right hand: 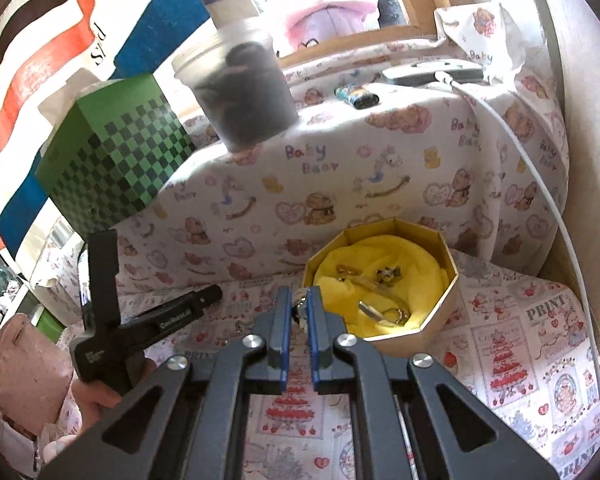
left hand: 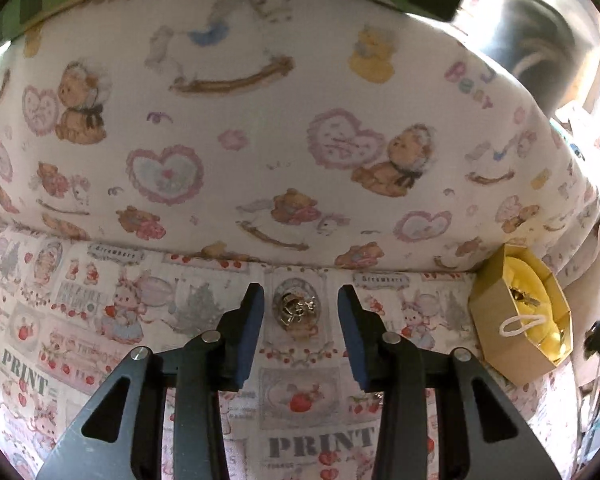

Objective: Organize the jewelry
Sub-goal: 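Grasp a silver charm with the left tool while the right tool grasps another, then carry both held silver pieces into the gold box and open both tools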

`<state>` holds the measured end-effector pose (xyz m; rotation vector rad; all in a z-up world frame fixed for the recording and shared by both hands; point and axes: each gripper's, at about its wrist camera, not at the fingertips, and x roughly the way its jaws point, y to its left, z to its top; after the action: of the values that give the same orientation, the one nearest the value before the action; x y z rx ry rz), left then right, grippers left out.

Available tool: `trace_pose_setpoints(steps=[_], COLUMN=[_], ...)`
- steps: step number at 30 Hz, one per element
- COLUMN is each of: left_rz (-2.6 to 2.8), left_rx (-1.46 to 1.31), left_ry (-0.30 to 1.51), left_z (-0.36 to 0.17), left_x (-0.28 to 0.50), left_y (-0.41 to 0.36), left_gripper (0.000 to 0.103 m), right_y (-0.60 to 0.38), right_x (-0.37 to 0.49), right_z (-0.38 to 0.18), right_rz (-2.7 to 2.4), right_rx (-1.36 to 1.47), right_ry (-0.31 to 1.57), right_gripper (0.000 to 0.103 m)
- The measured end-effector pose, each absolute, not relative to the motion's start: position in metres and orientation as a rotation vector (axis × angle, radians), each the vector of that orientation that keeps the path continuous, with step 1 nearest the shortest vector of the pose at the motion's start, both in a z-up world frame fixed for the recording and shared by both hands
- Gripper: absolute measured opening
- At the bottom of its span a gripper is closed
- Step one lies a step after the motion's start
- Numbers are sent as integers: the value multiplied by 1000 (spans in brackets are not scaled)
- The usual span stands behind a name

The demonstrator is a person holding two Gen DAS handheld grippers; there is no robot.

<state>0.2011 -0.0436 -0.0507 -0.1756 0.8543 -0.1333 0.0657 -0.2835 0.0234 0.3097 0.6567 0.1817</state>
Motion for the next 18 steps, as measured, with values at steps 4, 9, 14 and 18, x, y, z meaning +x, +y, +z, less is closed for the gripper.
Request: trace_pose_setpoints(steps=[4, 9, 14, 18], left_rz=[-114, -116, -90, -134], left_rx=[-140, -151, -124, -163], left_ry=[885, 887, 886, 866], left_z=[-54, -54, -55, -55], left_x=[205, 209, 213, 208], left_y=[-62, -61, -56, -55], left_gripper=[25, 24, 17, 17], right_y=[-278, -275, -282, -292], right_x=[61, 61, 57, 54], right_z=[23, 16, 17, 21], right_rz=[147, 111, 62, 54], right_rx=[225, 162, 158, 221], right_ry=[563, 488, 425, 420], right_gripper=[7, 7, 7, 7])
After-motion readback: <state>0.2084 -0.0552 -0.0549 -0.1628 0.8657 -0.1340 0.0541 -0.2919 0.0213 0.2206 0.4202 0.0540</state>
